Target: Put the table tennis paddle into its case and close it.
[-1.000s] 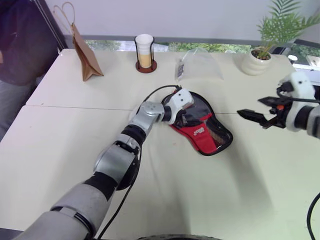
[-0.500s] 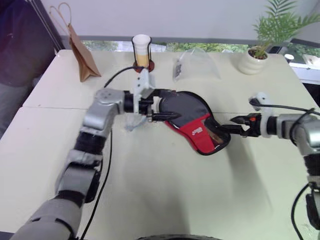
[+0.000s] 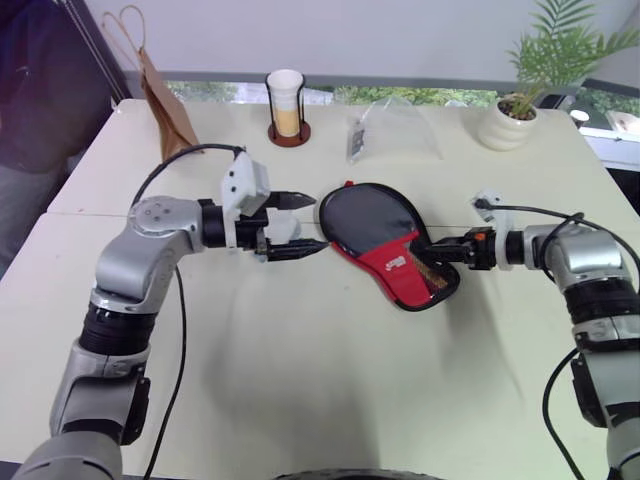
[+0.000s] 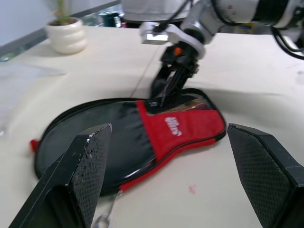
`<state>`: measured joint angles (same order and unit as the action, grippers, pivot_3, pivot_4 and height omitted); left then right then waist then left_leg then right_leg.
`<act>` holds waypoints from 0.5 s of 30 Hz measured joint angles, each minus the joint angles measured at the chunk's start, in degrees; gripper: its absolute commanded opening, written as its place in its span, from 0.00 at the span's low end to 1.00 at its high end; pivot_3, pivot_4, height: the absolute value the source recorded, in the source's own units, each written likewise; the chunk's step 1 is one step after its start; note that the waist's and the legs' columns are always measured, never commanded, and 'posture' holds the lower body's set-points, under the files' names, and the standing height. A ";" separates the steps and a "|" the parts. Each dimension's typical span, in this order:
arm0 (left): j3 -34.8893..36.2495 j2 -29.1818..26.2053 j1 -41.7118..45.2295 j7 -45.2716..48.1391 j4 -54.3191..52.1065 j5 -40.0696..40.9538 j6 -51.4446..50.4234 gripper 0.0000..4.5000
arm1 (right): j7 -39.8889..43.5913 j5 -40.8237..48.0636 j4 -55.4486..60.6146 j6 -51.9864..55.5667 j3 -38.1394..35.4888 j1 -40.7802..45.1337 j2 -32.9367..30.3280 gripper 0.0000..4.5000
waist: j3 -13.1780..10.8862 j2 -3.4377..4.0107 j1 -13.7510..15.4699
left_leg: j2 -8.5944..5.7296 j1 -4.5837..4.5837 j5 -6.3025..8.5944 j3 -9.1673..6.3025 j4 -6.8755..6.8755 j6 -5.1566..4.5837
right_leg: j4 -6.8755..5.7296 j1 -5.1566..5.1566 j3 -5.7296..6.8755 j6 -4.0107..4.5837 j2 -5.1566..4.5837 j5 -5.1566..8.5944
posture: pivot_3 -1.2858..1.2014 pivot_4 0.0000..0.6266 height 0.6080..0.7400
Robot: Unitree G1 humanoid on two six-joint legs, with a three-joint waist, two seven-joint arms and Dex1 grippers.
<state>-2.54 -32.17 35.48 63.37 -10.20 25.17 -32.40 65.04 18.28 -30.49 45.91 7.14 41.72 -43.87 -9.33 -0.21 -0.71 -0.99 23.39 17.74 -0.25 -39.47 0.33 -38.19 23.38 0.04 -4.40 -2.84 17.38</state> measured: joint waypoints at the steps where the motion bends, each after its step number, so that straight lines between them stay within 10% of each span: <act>1: 0.08 -0.29 -0.08 -0.35 -0.21 0.41 -0.12 0.89 | 0.41 0.01 0.24 0.11 0.02 -0.22 0.25 0.07 | 0.00 0.00 0.05 | 0.00 0.00 0.00 0.00 0.00 0.00 | 0.00 0.00 0.00 0.00 0.00 0.00 | 0.52 0.24 1.00; 15: 1.38 -2.86 -1.20 -2.69 -1.52 2.48 -0.96 0.89 | -9.92 9.73 31.96 26.10 -13.24 -19.20 2.62 0.01 | 0.03 -0.03 0.75 | 0.00 0.00 0.01 -0.07 0.03 0.00 | -0.01 -0.03 0.01 0.00 -0.03 0.00 | 0.52 0.24 1.00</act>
<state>-1.16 -35.03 34.29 60.68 -11.73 27.65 -33.36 55.12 28.00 1.47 72.01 -6.10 22.53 -41.25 -9.30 -0.24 0.04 -0.99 23.39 17.74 -0.32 -39.44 0.32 -38.20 23.35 0.04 -4.39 -2.87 17.38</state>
